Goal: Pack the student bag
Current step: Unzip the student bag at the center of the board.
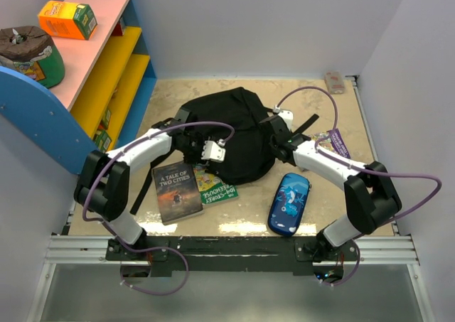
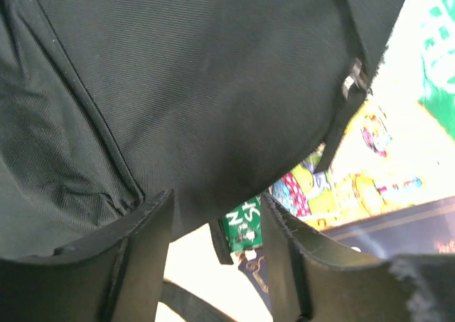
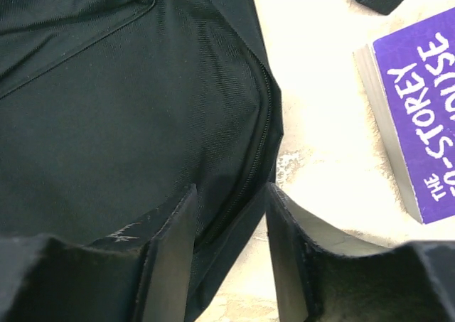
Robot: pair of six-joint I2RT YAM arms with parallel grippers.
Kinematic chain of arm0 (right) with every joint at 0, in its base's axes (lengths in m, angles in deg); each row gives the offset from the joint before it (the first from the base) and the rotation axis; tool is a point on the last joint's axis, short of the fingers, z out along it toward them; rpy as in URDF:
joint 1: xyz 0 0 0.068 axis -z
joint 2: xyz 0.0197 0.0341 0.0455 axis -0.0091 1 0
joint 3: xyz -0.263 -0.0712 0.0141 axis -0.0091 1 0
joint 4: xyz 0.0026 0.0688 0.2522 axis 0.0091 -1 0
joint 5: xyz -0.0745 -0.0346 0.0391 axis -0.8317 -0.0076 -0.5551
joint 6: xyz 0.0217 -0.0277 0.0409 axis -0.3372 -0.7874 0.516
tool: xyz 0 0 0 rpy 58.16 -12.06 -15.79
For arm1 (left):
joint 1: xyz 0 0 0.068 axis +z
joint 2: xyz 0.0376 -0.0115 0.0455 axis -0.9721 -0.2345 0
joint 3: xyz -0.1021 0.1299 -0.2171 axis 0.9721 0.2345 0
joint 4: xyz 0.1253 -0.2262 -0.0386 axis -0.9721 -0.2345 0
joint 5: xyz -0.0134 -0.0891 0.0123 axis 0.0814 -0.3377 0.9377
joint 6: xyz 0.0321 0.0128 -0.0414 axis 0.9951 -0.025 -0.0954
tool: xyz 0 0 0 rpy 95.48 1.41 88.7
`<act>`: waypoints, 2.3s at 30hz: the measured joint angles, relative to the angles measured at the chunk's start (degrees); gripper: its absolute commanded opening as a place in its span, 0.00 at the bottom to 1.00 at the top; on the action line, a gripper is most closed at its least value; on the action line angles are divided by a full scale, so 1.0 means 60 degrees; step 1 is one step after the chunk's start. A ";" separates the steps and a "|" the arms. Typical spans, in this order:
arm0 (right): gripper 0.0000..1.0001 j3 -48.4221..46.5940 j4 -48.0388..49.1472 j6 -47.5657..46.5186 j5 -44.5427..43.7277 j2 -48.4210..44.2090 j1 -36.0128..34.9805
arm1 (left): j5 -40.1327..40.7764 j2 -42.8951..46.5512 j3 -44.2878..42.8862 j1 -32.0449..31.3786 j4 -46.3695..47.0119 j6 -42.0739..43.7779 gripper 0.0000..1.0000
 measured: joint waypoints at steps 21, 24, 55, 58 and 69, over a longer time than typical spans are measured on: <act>0.52 -0.0004 -0.0226 0.0073 0.0084 -0.1224 0.0036 | -0.0251 -0.0433 0.0299 -0.0087 0.0954 0.0874 0.00; 0.53 -0.0004 -0.0284 0.0153 0.0295 -0.1614 0.0036 | -0.0251 -0.0466 0.0240 -0.0113 0.1180 0.0346 0.00; 0.54 0.1381 0.1217 0.4178 0.1177 -0.2361 -0.2991 | -0.0026 -0.0947 -0.1854 -0.1450 0.2215 -0.6637 0.00; 0.56 0.1475 0.1195 0.4663 0.0958 -0.2324 -0.2991 | -0.0171 -0.0947 -0.1694 -0.1432 0.2208 -0.6645 0.00; 0.56 0.1734 0.0200 0.6437 -0.0568 -0.2634 -0.2991 | -0.0667 -0.0947 -0.1220 -0.1519 0.2142 -0.6859 0.00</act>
